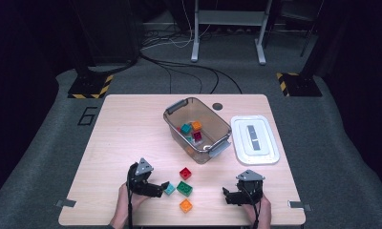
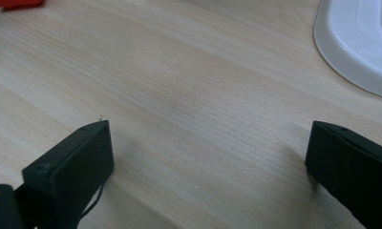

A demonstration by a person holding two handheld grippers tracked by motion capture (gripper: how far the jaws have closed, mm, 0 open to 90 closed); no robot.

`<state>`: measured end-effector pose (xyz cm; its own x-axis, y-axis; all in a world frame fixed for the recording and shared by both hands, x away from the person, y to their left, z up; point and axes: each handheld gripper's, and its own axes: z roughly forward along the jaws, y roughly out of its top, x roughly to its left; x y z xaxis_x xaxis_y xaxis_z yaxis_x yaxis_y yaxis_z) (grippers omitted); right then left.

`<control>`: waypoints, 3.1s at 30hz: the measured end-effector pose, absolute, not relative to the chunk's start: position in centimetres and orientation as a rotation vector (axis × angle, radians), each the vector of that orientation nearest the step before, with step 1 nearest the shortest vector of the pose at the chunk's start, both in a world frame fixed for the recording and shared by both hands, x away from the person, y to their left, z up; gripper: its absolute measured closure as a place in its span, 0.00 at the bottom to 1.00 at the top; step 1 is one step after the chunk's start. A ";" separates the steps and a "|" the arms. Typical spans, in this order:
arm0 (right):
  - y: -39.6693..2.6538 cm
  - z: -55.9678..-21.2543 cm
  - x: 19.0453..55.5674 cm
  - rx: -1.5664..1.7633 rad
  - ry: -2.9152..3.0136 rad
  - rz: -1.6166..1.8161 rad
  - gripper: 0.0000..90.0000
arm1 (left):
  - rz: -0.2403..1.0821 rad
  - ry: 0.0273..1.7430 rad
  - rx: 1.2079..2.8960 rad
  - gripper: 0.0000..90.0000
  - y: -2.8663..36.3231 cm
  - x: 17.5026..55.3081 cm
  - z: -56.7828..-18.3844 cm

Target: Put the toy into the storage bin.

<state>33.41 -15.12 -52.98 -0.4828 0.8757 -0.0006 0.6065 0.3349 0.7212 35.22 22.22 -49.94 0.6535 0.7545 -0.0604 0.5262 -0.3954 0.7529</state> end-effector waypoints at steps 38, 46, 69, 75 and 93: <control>-15.1 -53.0 33.4 1.308 2.215 0.943 0.02 | 0.348 0.887 2.161 0.65 21.2 35.3 -49.8; -15.1 -53.0 33.4 1.308 2.215 0.943 0.02 | 0.382 0.882 2.148 0.65 21.7 36.0 -48.3; -15.1 -53.0 33.4 1.307 2.215 0.943 0.02 | 0.476 0.856 2.104 0.65 22.1 38.5 -43.4; -15.1 -53.0 33.4 1.308 2.215 0.943 0.02 | 0.495 0.847 2.088 0.65 21.9 39.6 -41.9; -15.1 -53.0 33.4 1.307 2.215 0.943 0.02 | 0.544 0.827 2.063 0.65 20.3 43.4 -38.1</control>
<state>33.41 -15.13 -52.98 -0.4831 0.8756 -0.0009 0.6063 0.3352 0.7212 43.43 20.34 -38.13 0.6896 0.7194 0.0829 0.3608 -0.4406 0.8220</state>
